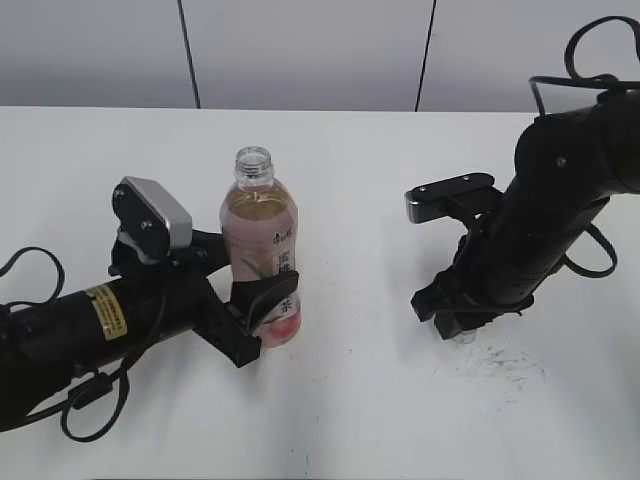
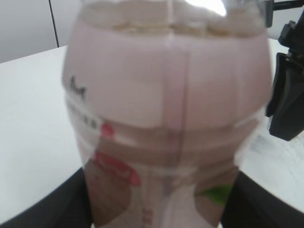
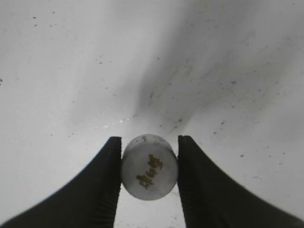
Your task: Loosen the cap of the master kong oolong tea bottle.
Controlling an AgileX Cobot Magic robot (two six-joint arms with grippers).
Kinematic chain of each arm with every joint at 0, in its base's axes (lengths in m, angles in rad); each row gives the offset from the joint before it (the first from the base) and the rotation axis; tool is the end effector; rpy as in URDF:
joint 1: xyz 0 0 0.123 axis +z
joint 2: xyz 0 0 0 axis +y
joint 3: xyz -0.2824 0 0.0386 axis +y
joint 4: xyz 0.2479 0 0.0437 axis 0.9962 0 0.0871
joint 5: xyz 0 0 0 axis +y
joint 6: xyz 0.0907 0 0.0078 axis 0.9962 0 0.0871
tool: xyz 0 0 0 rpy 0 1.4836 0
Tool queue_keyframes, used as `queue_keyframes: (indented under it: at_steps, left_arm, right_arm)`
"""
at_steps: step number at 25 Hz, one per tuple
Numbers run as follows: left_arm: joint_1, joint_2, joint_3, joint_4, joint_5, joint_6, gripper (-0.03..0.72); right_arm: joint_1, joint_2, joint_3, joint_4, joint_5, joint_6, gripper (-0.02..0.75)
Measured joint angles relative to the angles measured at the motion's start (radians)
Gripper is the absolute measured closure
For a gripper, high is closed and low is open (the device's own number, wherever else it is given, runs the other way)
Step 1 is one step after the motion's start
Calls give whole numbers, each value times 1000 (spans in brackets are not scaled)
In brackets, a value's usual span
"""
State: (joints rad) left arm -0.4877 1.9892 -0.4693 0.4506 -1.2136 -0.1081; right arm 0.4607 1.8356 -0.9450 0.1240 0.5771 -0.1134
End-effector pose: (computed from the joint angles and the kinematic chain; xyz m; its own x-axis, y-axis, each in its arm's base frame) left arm 0.2359 -0.1671 0.0989 -0.1762 0.1549 -0.9721 0.7885 0.6134 -0.0452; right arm 0.2825 0.1471 0.1311 -0.8747 -0.4445 -0.1932 -0.4634 0.8838 0.0644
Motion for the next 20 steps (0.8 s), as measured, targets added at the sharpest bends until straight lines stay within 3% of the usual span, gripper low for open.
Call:
queue_keyframes:
  at_steps: [2,5,7,14,20]
  left_arm:
    - [0,0,11,-7,0,0,232]
    - [0,0,39,-41,1,0,227]
    - [0,-2,55,-55,1,-1,217]
    - [0,-55,130,-79,4,-22,198]
    - [0,-154,238,-190,4,-23,198]
  right_arm:
    - [0,0,0,1,0,0,416]
    - [0,0,0,1,2,0,235]
    - [0,0,0,7,4,0,172]
    - [0,0,0,27,18,0,160]
    - [0,0,0,28,31,0,160]
